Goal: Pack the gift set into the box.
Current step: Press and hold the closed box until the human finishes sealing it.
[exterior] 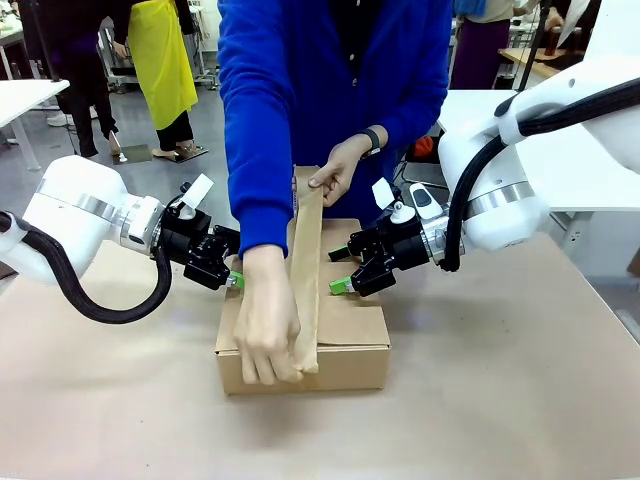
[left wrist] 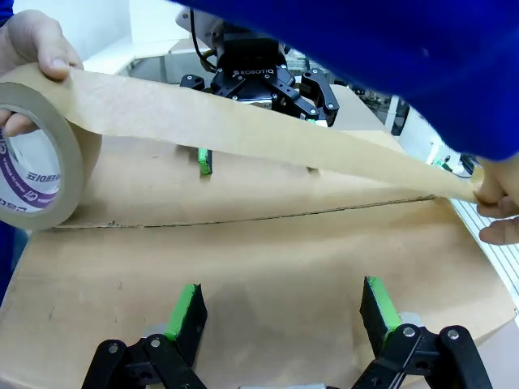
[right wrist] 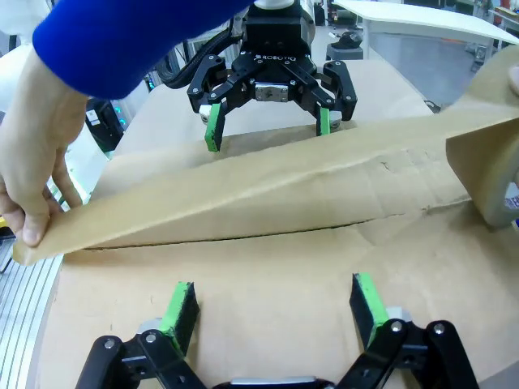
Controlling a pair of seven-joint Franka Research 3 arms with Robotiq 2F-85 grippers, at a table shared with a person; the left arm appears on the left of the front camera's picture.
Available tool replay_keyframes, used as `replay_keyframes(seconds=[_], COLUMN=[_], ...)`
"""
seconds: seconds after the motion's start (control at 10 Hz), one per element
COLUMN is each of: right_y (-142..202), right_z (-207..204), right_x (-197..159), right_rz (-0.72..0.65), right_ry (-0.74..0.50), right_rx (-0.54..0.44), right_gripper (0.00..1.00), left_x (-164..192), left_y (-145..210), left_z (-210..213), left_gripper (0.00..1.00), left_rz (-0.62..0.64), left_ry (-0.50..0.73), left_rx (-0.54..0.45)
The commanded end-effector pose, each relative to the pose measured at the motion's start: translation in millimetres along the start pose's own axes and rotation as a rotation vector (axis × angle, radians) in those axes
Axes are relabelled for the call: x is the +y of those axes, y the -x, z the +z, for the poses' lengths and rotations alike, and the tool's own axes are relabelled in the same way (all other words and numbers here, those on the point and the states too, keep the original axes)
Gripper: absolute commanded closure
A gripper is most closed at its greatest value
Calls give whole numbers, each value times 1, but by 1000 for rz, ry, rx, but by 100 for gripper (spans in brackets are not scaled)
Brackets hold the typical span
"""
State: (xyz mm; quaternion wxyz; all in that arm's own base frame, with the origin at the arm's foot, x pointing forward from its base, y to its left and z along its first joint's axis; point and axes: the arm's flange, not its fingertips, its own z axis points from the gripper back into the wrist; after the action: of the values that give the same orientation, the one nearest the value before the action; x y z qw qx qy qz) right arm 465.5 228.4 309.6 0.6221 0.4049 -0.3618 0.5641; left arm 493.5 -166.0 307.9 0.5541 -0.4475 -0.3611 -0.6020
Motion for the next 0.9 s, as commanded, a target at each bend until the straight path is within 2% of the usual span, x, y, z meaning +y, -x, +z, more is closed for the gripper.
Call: replay_keyframes(seconds=[0.0, 0.8], right_y=[3, 3], right_z=[-3, -3], right_x=[2, 2], right_rz=[10, 10], right_ry=[8, 8], right_rx=[-2, -2], right_gripper=[0, 0], left_x=[-2, -2], left_y=[3, 3], left_z=[-2, -2], left_gripper=[0, 0], left_rz=[0, 0], left_ry=[-5, -5], left_rx=[-1, -1])
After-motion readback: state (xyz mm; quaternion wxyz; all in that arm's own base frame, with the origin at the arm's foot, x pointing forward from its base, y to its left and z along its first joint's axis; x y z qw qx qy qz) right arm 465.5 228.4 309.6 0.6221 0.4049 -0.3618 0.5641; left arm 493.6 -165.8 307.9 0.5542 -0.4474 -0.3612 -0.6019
